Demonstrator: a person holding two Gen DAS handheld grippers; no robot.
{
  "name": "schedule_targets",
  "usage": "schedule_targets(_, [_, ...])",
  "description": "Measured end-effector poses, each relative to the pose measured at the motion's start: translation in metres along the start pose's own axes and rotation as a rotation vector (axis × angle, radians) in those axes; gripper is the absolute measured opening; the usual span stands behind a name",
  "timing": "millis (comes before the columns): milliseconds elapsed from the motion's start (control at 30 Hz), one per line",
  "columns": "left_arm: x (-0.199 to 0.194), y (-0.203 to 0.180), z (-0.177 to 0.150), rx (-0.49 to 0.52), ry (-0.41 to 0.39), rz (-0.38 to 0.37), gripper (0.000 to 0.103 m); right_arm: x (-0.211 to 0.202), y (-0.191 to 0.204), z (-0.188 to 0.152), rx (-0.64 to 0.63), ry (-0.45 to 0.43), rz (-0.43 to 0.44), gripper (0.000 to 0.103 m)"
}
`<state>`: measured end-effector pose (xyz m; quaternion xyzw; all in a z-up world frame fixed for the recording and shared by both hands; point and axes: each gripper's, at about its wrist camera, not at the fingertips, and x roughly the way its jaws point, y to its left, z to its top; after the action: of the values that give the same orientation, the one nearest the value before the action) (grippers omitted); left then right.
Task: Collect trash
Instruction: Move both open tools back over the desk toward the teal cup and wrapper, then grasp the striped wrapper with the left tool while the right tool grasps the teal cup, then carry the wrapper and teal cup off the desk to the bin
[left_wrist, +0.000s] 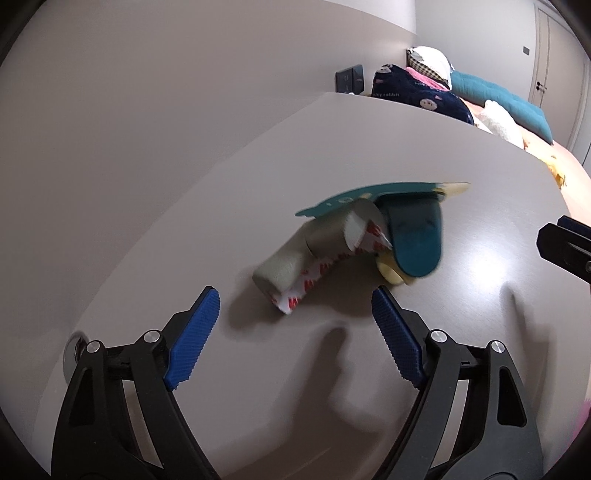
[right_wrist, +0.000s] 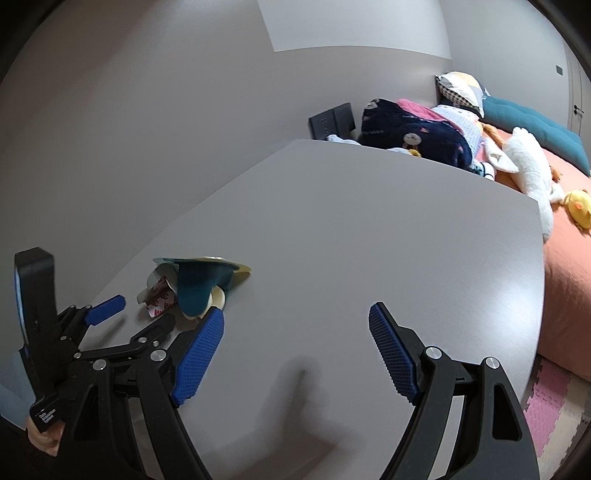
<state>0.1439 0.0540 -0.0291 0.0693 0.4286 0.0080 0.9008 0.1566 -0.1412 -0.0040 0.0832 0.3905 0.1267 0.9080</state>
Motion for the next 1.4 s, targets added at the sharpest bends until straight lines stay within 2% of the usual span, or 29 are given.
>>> schedule_targets(167, [0.015, 0.005, 0.008, 0.022, 0.014, -0.002, 0.081, 0.009, 0.005, 0.004, -0.002, 0.005, -0.005, 0.081])
schedule_targets(300, [0.024, 0.012, 0.011, 0.022, 0.038, -0.026, 0.070, 0.020, 0.009, 0.006, -0.003, 0.024, 0.010, 0.081])
schedule_targets(367, [0.025, 0.015, 0.011, 0.017, 0.038, -0.043, 0.063, 0.026, 0.013, 0.007, -0.008, 0.034, 0.021, 0.081])
schedule_targets(500, [0.022, 0.021, 0.009, 0.019, 0.034, -0.068, 0.035, 0.034, 0.023, 0.007, -0.018, 0.049, 0.044, 0.081])
schedule_targets(567, [0.021, 0.025, 0.007, 0.012, 0.035, -0.077, 0.033, 0.039, 0.028, 0.007, -0.017, 0.057, 0.058, 0.081])
schedule_targets(1033, [0.003, 0.073, 0.000, -0.085, 0.012, 0.002, 0.031, 0.068, 0.055, 0.007, -0.018, 0.102, 0.106, 0.081])
schedule_targets(1333, [0.000, 0.091, -0.002, -0.134, 0.012, 0.026, 0.031, 0.096, 0.072, 0.019, -0.016, 0.124, 0.089, 0.081])
schedule_targets(1367, [-0.001, 0.092, -0.003, -0.136, 0.013, 0.026, 0.031, 0.098, 0.073, 0.020, -0.020, 0.126, 0.078, 0.077])
schedule_targets(1400, [0.000, 0.091, -0.002, -0.136, 0.014, 0.025, 0.031, 0.098, 0.073, 0.020, -0.022, 0.126, 0.069, 0.068])
